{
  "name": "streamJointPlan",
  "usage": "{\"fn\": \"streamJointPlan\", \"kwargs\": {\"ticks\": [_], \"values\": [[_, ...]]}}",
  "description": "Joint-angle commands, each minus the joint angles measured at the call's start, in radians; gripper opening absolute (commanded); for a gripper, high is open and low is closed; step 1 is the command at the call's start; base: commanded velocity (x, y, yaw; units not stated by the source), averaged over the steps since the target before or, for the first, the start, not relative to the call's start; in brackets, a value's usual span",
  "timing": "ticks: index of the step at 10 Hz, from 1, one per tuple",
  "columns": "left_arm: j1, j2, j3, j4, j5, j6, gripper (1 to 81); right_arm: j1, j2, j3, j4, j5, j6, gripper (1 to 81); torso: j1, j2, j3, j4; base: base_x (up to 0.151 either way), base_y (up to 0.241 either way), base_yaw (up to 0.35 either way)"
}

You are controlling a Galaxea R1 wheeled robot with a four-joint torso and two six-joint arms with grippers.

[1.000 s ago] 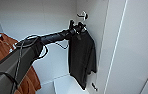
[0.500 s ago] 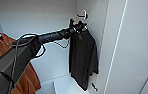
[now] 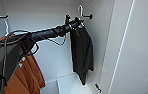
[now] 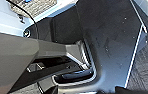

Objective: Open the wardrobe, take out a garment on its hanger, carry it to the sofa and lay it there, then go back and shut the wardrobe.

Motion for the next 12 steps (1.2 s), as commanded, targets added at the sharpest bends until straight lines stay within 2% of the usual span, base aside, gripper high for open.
{"fn": "streamJointPlan", "kwargs": {"ticks": [1,3,4,5,6,7,8,12], "values": [[-0.215,-0.039,0.031,0.035,-0.003,0.017,1.0,0.039,0.009,0.006,0.004,-0.039,-0.001,81.1,0.0,0.0,0.0,0.094,0.0,0.0,0.0],[-0.215,-0.039,0.04,0.039,0.004,0.017,1.0,0.041,0.007,0.006,0.002,-0.039,-0.001,81.1,0.0,0.0,0.0,0.162,0.0,0.0,0.0],[-0.213,-0.033,0.04,0.039,0.026,0.017,1.0,0.042,0.007,0.006,0.001,-0.039,-0.001,81.1,0.0,0.0,-0.02,0.197,0.0,0.0,0.0],[-0.213,-0.027,0.04,0.04,0.031,0.017,1.0,0.042,0.006,0.006,0.002,-0.037,-0.001,81.1,0.0,0.0,-0.001,0.133,0.0,0.0,0.0],[-0.21,-0.019,0.042,0.049,0.037,0.017,1.0,0.044,0.006,0.006,0.002,-0.037,-0.001,81.1,0.0,0.0,-0.005,0.166,0.0,0.0,0.0],[-0.21,0.004,0.042,0.066,0.07,0.017,1.0,0.044,0.006,0.006,0.002,-0.037,-0.001,81.1,0.0,0.0,-0.007,0.187,0.0,0.0,0.0],[-0.209,0.025,0.039,0.068,0.073,0.017,1.0,0.044,0.007,0.007,0.001,-0.037,-0.001,81.1,0.0,0.0,-0.008,0.196,0.0,0.0,0.0],[-0.175,0.094,0.075,0.081,0.092,0.017,1.0,0.055,0.009,0.011,-0.003,-0.037,-0.001,81.1,0.0,0.0,-0.008,0.195,0.0,0.0,0.0]]}}
